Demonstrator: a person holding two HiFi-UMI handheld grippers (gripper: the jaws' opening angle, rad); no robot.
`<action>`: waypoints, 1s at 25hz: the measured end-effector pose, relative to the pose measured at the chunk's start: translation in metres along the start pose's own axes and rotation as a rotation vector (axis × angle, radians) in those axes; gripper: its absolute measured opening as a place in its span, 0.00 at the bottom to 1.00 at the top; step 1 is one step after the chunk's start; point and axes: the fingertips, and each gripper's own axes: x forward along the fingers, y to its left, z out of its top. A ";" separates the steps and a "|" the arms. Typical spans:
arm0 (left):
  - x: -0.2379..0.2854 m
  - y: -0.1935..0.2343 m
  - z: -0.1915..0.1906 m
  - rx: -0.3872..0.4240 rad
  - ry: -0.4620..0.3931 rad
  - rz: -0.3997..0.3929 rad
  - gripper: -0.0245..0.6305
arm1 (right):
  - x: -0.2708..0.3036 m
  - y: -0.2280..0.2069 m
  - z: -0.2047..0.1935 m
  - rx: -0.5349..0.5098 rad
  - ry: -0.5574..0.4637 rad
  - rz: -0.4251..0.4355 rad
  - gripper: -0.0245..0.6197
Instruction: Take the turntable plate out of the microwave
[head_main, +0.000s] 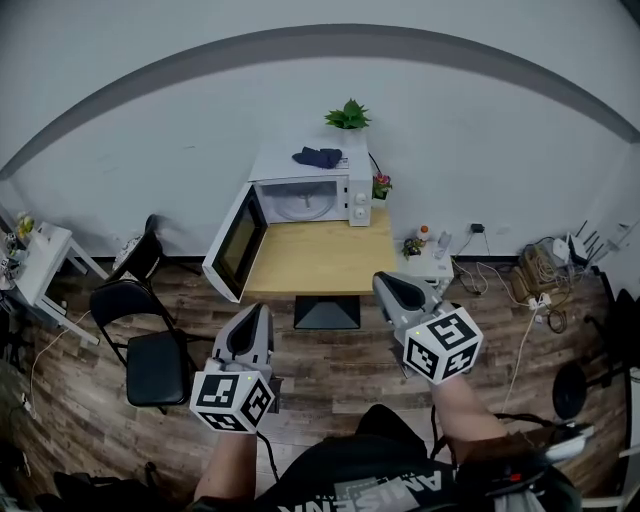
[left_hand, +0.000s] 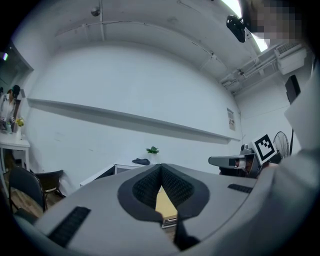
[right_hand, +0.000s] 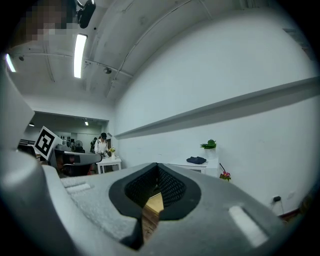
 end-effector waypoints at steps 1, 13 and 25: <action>0.001 0.003 -0.001 -0.004 0.001 0.000 0.04 | 0.003 0.001 -0.002 0.004 0.005 0.002 0.05; 0.065 0.044 0.000 0.007 0.012 0.030 0.04 | 0.089 -0.025 0.007 0.002 -0.016 0.099 0.05; 0.189 0.088 0.006 -0.042 0.037 0.128 0.04 | 0.194 -0.111 0.027 -0.007 0.003 0.195 0.05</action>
